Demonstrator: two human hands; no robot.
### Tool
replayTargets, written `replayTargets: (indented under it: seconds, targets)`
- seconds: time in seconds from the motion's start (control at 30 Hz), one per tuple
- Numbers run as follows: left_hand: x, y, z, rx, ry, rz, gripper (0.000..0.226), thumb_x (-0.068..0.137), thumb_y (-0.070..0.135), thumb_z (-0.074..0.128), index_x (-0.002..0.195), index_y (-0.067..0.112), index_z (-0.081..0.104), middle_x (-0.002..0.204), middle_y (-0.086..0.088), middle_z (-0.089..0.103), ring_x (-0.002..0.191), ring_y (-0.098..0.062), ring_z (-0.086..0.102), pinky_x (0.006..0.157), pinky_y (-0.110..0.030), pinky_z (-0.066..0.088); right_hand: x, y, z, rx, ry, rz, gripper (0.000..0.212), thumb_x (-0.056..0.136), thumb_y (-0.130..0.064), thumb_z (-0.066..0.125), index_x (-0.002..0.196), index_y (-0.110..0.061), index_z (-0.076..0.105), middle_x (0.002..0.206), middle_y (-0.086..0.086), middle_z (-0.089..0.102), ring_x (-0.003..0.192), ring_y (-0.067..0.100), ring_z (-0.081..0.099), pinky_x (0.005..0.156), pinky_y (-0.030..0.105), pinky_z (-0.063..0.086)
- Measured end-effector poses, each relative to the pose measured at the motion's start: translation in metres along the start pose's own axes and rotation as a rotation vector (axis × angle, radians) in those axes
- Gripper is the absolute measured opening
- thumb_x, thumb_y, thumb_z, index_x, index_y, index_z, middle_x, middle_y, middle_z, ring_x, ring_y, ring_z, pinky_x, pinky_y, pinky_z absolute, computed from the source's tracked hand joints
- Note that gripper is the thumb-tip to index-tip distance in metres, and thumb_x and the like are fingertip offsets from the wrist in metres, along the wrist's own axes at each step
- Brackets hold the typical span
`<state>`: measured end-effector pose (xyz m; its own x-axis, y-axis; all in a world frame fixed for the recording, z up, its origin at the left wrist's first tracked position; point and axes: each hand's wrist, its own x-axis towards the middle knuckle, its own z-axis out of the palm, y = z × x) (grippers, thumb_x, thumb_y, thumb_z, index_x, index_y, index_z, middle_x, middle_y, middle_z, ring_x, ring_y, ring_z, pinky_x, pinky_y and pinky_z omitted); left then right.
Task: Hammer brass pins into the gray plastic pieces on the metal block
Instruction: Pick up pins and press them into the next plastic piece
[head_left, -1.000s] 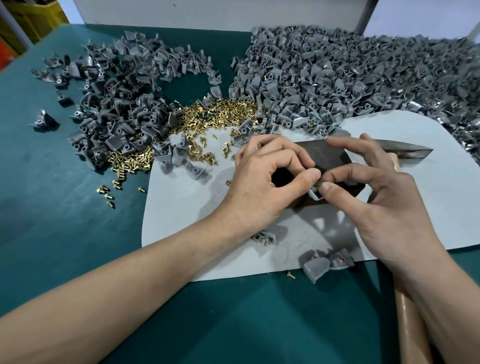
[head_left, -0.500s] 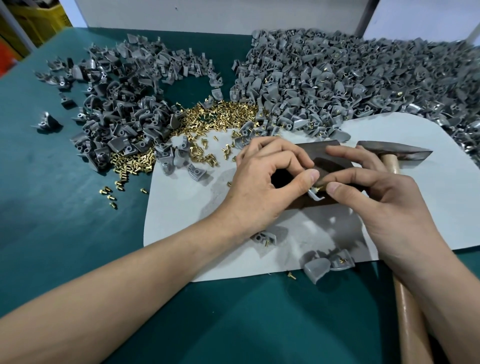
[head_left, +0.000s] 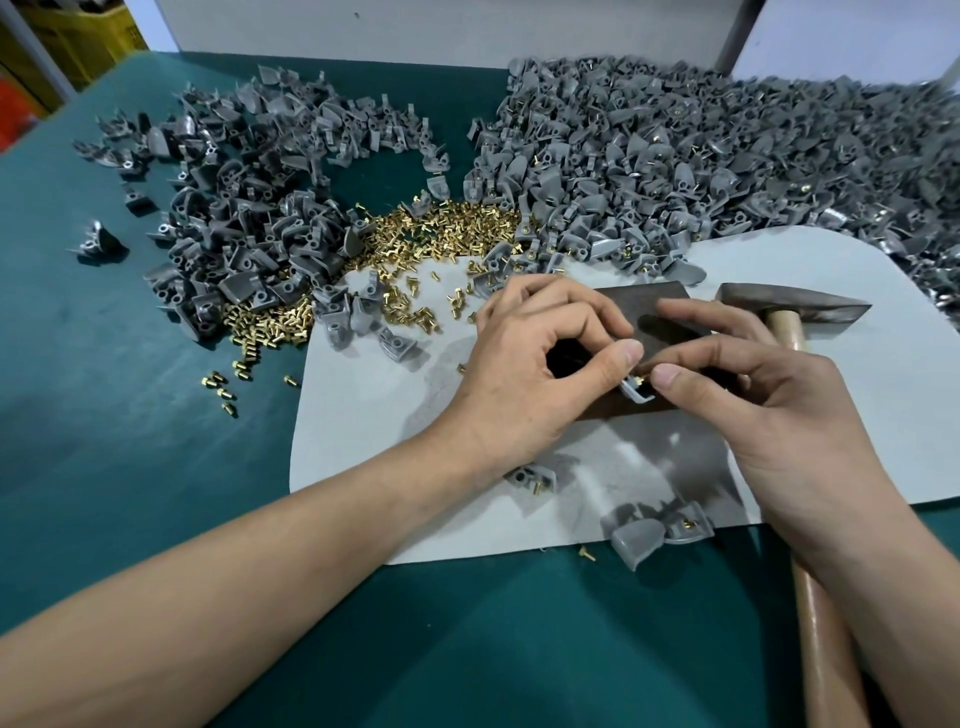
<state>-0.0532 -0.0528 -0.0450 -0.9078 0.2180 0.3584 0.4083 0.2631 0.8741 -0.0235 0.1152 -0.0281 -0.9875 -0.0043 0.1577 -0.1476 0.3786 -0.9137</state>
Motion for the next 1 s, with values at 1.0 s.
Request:
replayTargets:
  seconds: [1.0]
  targets:
    - [0.0, 0.0, 0.0, -0.001, 0.008, 0.007, 0.017, 0.083, 0.021, 0.07, 0.068, 0.022, 0.062, 0.092, 0.02, 0.06, 0.106, -0.009, 0.045, 0.101, -0.04, 0.031, -0.001, -0.005, 0.004, -0.06, 0.034, 0.008, 0.015, 0.071, -0.021, 0.074, 0.064, -0.032, 0.069, 0.111, -0.019, 0.064, 0.11, -0.008, 0.051, 0.1, 0.023, 0.033]
